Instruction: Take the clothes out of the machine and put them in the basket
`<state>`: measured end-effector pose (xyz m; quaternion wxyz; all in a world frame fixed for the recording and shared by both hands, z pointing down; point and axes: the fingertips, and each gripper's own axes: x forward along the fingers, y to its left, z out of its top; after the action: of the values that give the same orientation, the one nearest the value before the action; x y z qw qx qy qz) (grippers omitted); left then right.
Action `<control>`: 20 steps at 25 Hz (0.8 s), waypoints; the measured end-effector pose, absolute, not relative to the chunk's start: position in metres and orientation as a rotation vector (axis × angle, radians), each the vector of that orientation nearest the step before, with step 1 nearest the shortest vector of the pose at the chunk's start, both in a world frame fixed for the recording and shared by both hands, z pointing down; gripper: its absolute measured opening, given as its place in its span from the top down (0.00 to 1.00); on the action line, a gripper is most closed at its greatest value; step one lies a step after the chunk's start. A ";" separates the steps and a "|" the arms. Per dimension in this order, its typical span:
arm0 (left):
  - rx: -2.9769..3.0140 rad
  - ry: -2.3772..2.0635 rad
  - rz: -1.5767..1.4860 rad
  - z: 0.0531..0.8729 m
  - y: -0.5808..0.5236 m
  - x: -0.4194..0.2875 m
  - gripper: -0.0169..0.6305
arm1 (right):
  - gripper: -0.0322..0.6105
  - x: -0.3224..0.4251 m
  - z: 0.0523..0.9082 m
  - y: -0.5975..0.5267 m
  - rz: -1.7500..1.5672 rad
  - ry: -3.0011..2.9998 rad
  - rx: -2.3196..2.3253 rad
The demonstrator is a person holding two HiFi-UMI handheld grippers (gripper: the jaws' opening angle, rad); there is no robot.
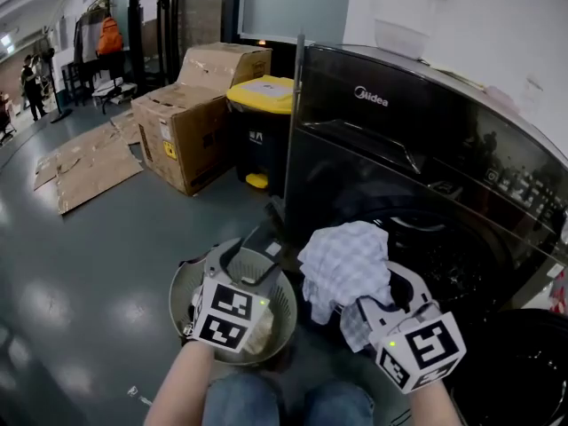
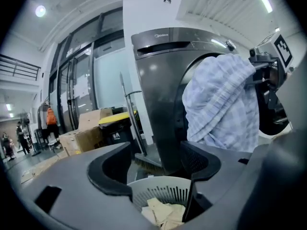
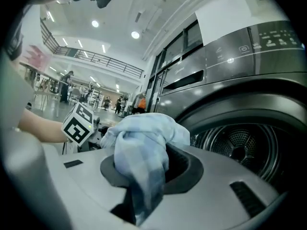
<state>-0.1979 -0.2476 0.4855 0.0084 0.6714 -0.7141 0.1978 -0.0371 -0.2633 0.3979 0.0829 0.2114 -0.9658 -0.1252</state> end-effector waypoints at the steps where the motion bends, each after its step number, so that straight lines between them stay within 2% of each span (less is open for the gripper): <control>1: 2.078 -2.249 0.622 0.484 -0.240 -0.206 0.50 | 0.78 -0.046 0.396 -0.259 -0.360 -2.900 0.610; 15: 1.758 -2.476 0.636 0.470 -0.122 -0.317 0.50 | 0.78 -0.185 0.415 -0.176 -0.207 -3.036 0.174; 20: 1.704 -2.499 0.652 0.474 -0.100 -0.333 0.50 | 0.78 -0.220 0.455 -0.181 0.016 -3.006 0.116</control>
<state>-0.3330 -0.0999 0.4740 0.0235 0.5506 -0.8074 0.2105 -0.2197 -0.1809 0.4551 0.0664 0.0386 -0.9970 0.0054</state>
